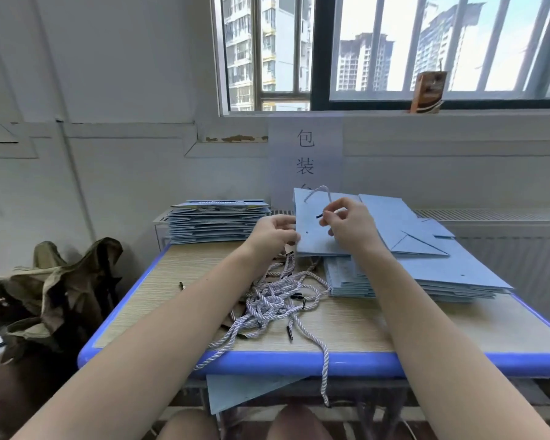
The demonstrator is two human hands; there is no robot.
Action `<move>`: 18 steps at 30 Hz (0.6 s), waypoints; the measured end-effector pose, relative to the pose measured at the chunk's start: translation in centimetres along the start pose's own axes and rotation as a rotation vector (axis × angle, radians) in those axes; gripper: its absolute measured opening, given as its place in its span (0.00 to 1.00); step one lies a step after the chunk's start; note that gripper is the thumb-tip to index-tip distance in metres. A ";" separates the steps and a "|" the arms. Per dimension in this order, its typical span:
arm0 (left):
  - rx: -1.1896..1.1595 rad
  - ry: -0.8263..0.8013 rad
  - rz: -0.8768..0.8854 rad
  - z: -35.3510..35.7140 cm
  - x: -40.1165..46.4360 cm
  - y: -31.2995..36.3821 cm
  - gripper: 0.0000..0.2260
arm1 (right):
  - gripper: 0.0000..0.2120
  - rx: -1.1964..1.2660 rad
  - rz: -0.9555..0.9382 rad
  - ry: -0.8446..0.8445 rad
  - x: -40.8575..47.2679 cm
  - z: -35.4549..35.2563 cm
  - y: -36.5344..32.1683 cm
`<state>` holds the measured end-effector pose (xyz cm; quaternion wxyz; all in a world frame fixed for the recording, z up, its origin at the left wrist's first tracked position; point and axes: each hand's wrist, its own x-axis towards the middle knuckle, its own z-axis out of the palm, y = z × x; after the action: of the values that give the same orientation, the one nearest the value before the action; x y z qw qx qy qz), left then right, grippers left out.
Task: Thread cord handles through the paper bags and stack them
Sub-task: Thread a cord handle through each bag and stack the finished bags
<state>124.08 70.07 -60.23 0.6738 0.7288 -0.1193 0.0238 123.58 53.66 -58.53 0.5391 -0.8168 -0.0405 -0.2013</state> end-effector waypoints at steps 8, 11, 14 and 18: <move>0.002 0.046 -0.039 -0.3 0.3 -0.1 0.14 | 0.03 -0.367 -0.246 -0.147 -0.5 0.9 0.3; 0.009 0.010 -0.040 -0.3 0.2 -0.1 0.15 | 0.04 -0.433 -0.258 -0.101 -0.4 1.2 0.6; -0.009 -0.029 -0.034 -0.3 0.1 -0.1 0.14 | 0.04 -0.461 -0.248 -0.053 -0.2 1.0 0.5; -0.016 -0.033 -0.040 -0.3 0.2 -0.3 0.14 | 0.04 -0.478 -0.222 -0.075 -0.3 0.7 0.6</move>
<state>124.39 70.33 -60.47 0.6780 0.7259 -0.1156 -0.0026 123.72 54.11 -59.39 0.3037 -0.9183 -0.1013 -0.2327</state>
